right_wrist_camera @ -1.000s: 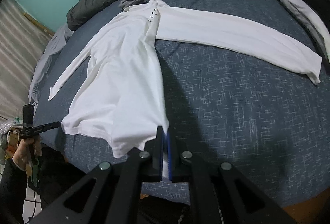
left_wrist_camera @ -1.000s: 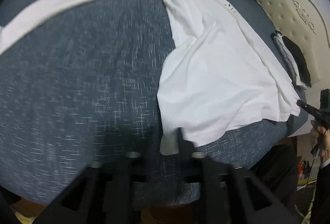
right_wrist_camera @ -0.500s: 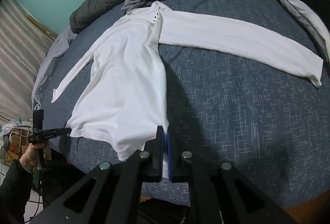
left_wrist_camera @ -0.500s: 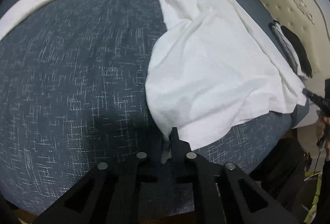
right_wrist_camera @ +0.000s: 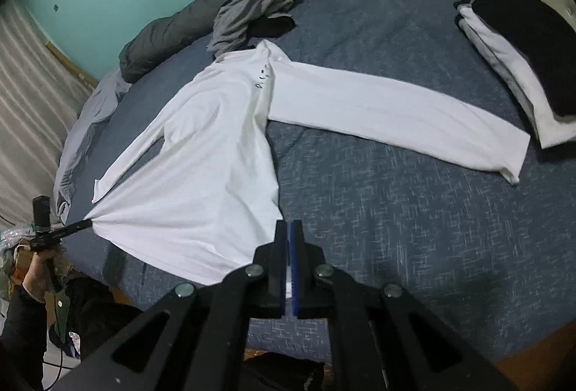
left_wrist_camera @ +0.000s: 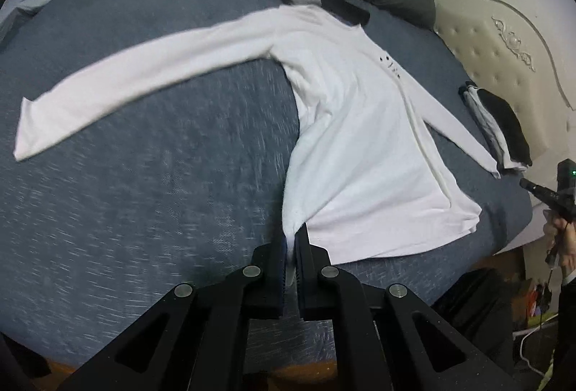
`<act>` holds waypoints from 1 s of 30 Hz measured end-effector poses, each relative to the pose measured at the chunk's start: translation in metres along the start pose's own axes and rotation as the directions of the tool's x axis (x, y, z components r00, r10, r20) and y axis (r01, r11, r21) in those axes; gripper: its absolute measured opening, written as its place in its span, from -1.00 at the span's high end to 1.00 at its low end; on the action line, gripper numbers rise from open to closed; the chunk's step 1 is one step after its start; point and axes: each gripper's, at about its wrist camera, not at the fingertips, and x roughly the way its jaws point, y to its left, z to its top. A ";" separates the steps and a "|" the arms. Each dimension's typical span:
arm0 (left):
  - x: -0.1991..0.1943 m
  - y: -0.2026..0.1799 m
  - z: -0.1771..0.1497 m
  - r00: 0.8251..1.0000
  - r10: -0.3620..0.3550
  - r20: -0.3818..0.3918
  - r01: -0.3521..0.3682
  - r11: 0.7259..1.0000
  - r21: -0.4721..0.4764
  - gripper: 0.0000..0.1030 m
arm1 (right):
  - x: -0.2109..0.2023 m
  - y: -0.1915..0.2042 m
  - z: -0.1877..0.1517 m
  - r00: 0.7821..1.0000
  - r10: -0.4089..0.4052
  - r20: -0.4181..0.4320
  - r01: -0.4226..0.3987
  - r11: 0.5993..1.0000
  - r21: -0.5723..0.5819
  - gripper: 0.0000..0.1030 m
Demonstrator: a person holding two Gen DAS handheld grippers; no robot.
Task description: Fold clothes
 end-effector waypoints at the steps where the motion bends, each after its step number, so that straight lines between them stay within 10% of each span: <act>1: -0.002 -0.002 0.001 1.000 0.008 -0.001 -0.008 1.000 0.010 0.92 | 0.005 -0.002 -0.002 1.000 0.010 -0.019 -0.010 1.000 0.009 0.98; 7: 0.004 -0.006 -0.006 1.000 0.012 -0.018 -0.012 1.000 0.013 0.92 | 0.047 -0.005 -0.027 0.993 0.014 -0.121 -0.010 1.000 0.028 0.93; 11: 0.011 -0.003 -0.008 1.000 0.016 -0.027 -0.015 1.000 0.004 0.92 | 0.073 -0.005 -0.041 0.985 -0.026 -0.169 0.023 1.000 -0.019 0.34; 23: 0.011 0.001 -0.011 0.999 0.021 -0.027 -0.021 1.000 -0.003 0.92 | 0.117 -0.013 -0.055 0.974 -0.028 -0.225 0.015 0.998 -0.060 0.36; 26: 0.010 0.002 -0.012 0.999 0.022 -0.025 -0.022 1.000 -0.001 0.92 | 0.117 -0.012 -0.057 0.976 -0.022 -0.217 0.007 0.998 -0.066 0.88; 30: -0.001 0.001 -0.013 1.000 0.022 -0.008 -0.022 1.000 0.010 0.92 | 0.096 -0.007 -0.047 0.987 -0.002 -0.162 -0.010 0.998 -0.069 0.91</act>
